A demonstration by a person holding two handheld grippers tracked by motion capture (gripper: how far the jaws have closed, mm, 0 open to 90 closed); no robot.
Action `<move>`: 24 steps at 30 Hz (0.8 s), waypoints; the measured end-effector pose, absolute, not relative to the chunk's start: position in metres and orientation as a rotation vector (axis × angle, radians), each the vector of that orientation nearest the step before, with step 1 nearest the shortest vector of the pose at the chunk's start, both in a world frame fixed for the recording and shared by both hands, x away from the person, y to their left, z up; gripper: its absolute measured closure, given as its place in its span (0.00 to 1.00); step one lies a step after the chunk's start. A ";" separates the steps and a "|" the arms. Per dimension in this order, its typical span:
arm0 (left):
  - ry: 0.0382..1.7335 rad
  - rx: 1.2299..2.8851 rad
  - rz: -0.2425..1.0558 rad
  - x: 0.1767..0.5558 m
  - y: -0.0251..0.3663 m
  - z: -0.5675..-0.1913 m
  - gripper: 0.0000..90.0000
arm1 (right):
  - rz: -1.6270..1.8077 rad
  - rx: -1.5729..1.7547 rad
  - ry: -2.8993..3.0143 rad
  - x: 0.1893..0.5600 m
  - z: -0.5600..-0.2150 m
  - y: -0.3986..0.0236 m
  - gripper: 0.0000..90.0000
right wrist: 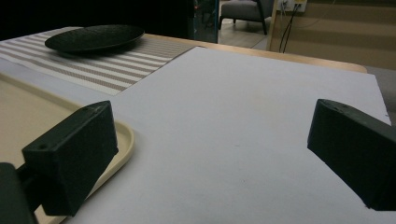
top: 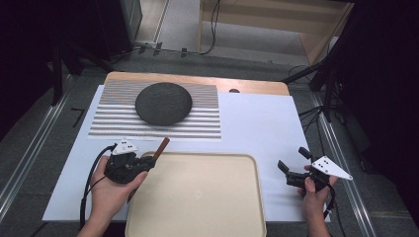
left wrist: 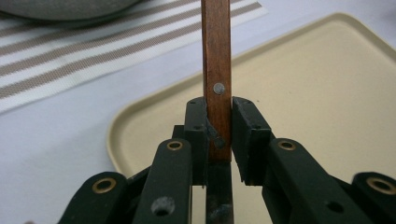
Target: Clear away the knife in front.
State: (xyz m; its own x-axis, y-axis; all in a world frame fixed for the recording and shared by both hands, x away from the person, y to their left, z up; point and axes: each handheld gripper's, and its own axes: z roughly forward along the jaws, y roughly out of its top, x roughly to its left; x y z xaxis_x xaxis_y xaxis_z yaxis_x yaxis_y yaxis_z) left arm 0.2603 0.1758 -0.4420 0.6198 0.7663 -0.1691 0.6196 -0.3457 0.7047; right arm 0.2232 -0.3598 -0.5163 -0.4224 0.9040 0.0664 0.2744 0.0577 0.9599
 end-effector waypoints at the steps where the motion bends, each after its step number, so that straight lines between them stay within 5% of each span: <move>1: 1.084 2.080 0.240 0.259 0.175 -0.444 0.85 | 1.388 1.180 1.755 0.223 -0.516 -0.360 0.00; 24: 1.120 2.070 0.144 0.243 0.161 -0.478 0.85 | 1.386 1.181 1.754 0.223 -0.516 -0.360 0.00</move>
State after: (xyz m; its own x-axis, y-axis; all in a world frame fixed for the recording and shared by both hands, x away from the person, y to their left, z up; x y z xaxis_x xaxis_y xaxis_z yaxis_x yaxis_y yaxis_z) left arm 0.2428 0.1611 -0.4778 0.6080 0.7555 -0.2440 0.6695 -0.3228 0.6690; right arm 0.2233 -0.3599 -0.5164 -0.4214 0.9044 0.0663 0.2735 0.0570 0.9602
